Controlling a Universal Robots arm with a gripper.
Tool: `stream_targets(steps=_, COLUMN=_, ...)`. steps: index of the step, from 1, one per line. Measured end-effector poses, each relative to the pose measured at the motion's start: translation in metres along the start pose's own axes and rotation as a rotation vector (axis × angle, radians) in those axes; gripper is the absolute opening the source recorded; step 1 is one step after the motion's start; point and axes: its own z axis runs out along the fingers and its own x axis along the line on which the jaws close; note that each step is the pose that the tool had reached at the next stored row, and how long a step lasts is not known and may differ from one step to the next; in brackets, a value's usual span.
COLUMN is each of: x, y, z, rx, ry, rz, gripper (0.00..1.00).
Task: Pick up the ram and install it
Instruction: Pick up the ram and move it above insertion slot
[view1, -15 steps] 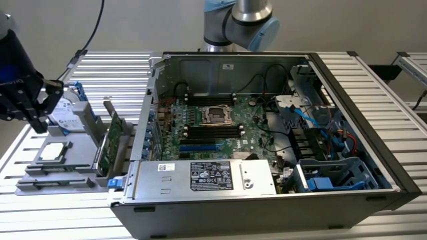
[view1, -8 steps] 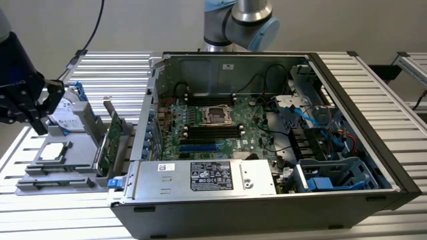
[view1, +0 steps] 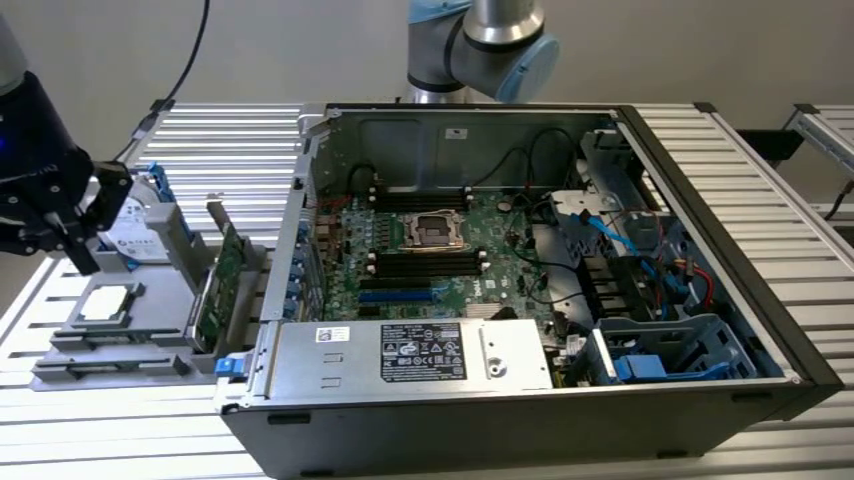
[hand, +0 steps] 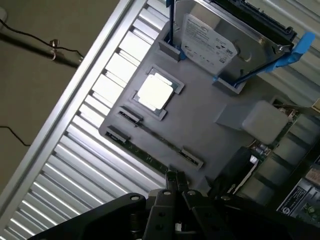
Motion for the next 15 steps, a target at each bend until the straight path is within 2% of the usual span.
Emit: stream_targets(steps=15, x=-0.0006, y=-0.0001, z=0.0093, rx=0.018, ry=0.0038, rz=-0.271, gripper=0.11)
